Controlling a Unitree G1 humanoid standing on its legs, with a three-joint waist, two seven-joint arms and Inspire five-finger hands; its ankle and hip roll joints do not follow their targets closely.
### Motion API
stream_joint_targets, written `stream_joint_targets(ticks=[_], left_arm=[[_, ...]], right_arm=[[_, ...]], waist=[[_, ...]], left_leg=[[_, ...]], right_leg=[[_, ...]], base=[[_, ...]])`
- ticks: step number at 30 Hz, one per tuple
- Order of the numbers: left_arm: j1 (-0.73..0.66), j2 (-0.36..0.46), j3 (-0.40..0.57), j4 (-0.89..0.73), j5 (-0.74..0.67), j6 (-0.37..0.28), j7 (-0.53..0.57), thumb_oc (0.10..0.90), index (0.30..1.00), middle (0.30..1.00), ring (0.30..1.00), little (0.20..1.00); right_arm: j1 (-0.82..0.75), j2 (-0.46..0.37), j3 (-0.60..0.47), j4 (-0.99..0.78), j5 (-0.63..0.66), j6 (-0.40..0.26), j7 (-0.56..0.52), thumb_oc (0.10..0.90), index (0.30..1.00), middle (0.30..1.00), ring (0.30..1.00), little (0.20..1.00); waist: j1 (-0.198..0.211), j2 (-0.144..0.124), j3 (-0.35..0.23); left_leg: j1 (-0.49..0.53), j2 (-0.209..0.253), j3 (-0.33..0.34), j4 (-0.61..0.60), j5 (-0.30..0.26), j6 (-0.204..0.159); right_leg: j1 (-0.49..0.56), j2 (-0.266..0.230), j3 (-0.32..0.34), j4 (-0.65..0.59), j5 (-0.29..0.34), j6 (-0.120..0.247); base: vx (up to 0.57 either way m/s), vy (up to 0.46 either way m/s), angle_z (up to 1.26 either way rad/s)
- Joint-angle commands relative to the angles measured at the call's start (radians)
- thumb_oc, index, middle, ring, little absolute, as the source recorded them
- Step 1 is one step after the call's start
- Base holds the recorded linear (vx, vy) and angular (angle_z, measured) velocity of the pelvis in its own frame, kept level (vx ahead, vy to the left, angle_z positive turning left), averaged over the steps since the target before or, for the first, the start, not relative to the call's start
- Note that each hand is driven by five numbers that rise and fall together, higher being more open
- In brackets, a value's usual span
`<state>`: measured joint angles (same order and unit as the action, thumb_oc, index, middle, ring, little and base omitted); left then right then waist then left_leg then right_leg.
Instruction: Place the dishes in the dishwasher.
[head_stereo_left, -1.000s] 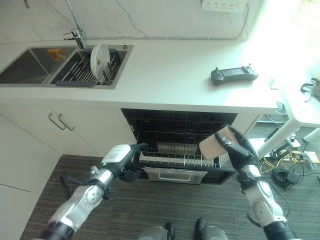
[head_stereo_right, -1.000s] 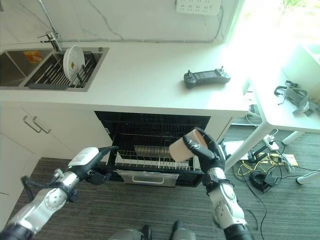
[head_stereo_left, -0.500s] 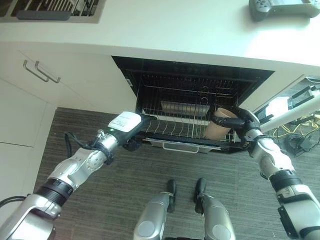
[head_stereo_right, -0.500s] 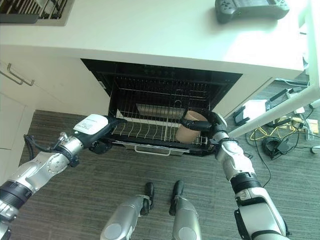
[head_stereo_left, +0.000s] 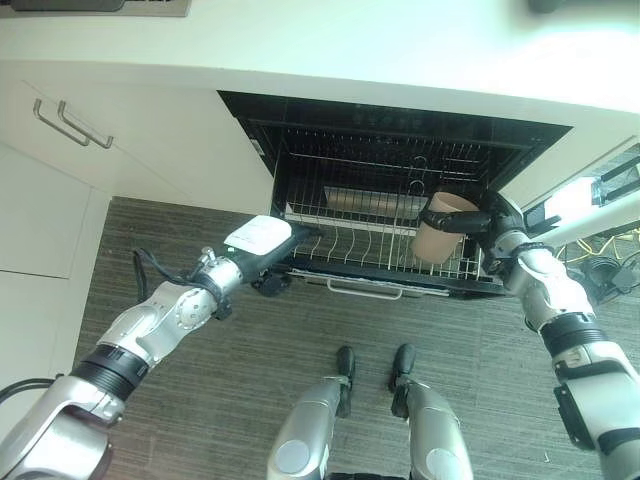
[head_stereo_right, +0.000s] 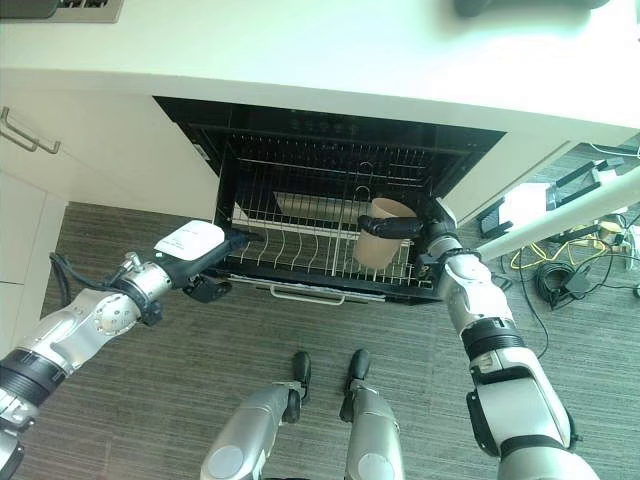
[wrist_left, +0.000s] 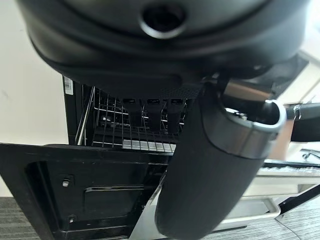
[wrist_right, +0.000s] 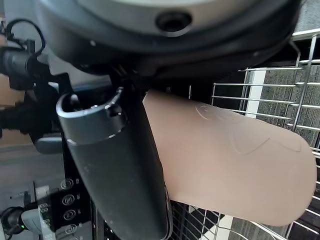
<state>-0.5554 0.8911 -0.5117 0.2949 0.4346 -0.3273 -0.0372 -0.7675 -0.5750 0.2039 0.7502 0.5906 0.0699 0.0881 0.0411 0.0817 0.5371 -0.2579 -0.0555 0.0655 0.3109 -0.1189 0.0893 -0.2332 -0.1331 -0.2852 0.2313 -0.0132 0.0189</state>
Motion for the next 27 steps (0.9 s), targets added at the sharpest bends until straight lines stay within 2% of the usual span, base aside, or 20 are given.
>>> stream_joint_targets(ticks=[1, 5, 13, 17, 18, 20, 22, 23, 24, 27], left_arm=[[-0.077, 0.034, 0.067, -0.135, -0.048, -0.035, 0.023, 0.8, 0.9, 0.9, 0.9, 0.9], [-0.091, 0.023, 0.072, -0.133, -0.04, -0.027, 0.018, 0.8, 0.9, 0.9, 0.9, 0.9], [-0.091, -0.011, 0.075, -0.117, -0.01, -0.034, 0.038, 0.8, 0.9, 0.9, 0.9, 0.9], [-0.075, -0.034, 0.08, -0.123, 0.02, -0.028, 0.053, 0.8, 0.9, 0.9, 0.9, 0.9], [-0.068, -0.038, 0.085, -0.127, 0.03, -0.028, 0.058, 0.8, 0.9, 0.9, 0.9, 0.9], [-0.063, -0.039, 0.088, -0.125, 0.037, -0.03, 0.065, 0.8, 0.9, 0.9, 0.9, 0.9], [-0.058, -0.042, 0.091, -0.133, 0.043, -0.022, 0.066, 0.8, 0.9, 0.9, 0.9, 0.9], [-0.059, -0.041, 0.091, -0.135, 0.041, -0.018, 0.065, 0.8, 0.9, 0.9, 0.9, 0.9], [-0.047, -0.048, 0.095, -0.144, 0.047, -0.009, 0.068, 0.8, 0.9, 0.9, 0.9, 0.9], [-0.027, -0.052, 0.103, -0.16, 0.045, 0.012, 0.075, 0.8, 0.9, 0.9, 0.9, 0.9]], right_arm=[[-0.079, -0.068, 0.011, -0.025, -0.015, -0.068, 0.004, 0.4, 0.3, 0.3, 0.3, 0.3], [-0.087, -0.035, 0.028, -0.047, -0.065, -0.104, 0.008, 0.4, 0.3, 0.3, 0.3, 0.3], [-0.089, 0.015, 0.08, -0.066, -0.164, -0.087, -0.035, 0.4, 0.3, 0.3, 0.3, 0.3], [-0.057, 0.019, 0.087, -0.034, -0.262, -0.088, -0.067, 0.4, 0.3, 0.3, 0.3, 0.3], [-0.038, 0.009, 0.091, -0.02, -0.338, -0.103, -0.071, 0.8, 0.9, 0.9, 0.9, 0.9], [-0.018, -0.001, 0.103, -0.013, -0.405, -0.146, -0.095, 0.8, 0.9, 0.9, 0.9, 0.9], [-0.014, -0.018, 0.104, -0.034, -0.466, -0.212, -0.178, 0.8, 0.9, 0.9, 0.9, 0.9], [-0.013, -0.022, 0.103, -0.042, -0.472, -0.221, -0.208, 0.8, 0.9, 0.9, 0.9, 0.9], [0.0, -0.028, 0.091, -0.073, -0.431, -0.254, -0.297, 0.8, 0.9, 0.9, 0.9, 0.9], [0.03, -0.036, 0.049, -0.14, -0.487, -0.325, -0.361, 0.8, 0.9, 0.9, 0.9, 0.9]], waist=[[0.015, 0.042, -0.017], [0.017, 0.048, -0.017], [0.02, 0.054, -0.017], [0.018, 0.057, -0.017], [0.017, 0.059, -0.017], [0.015, 0.058, -0.017], [0.012, 0.06, -0.017], [0.011, 0.061, -0.017], [0.008, 0.063, -0.017], [-0.003, 0.071, -0.017]], left_leg=[[-0.061, 0.103, 0.009, -0.011, -0.006, -0.096], [-0.082, 0.098, 0.006, -0.011, -0.002, -0.094], [-0.102, 0.095, 0.008, -0.011, 0.002, -0.094], [-0.11, 0.099, 0.019, -0.011, 0.001, -0.094], [-0.112, 0.1, 0.02, -0.011, 0.0, -0.094], [-0.114, 0.099, 0.019, -0.011, 0.001, -0.093], [-0.12, 0.098, 0.018, -0.011, 0.001, -0.092], [-0.121, 0.098, 0.018, -0.011, 0.001, -0.092], [-0.121, 0.097, 0.017, -0.011, 0.0, -0.09], [-0.12, 0.095, 0.017, -0.011, -0.007, -0.088]], right_leg=[[-0.032, -0.027, 0.056, 0.069, -0.102, 0.065], [-0.054, -0.027, 0.058, 0.069, -0.097, 0.065], [-0.075, -0.027, 0.058, 0.069, -0.092, 0.062], [-0.083, -0.029, 0.052, 0.069, -0.092, 0.06], [-0.087, -0.03, 0.051, 0.069, -0.092, 0.061], [-0.09, -0.029, 0.051, 0.069, -0.09, 0.062], [-0.097, -0.028, 0.054, 0.069, -0.087, 0.063], [-0.099, -0.028, 0.055, 0.069, -0.087, 0.064], [-0.099, -0.026, 0.06, 0.069, -0.087, 0.064], [-0.103, -0.025, 0.067, 0.069, -0.091, 0.067]], base=[[0.0, 0.0, 0.0], [0.0, 0.0, 0.0], [0.0, 0.0, 0.0], [-0.01, 0.015, 0.03], [-0.01, 0.023, 0.04], [0.0, 0.008, 0.04], [0.0, 0.0, 0.0], [0.0, 0.03, 0.04], [0.01, 0.036, 0.04], [0.01, 0.055, 0.01]])
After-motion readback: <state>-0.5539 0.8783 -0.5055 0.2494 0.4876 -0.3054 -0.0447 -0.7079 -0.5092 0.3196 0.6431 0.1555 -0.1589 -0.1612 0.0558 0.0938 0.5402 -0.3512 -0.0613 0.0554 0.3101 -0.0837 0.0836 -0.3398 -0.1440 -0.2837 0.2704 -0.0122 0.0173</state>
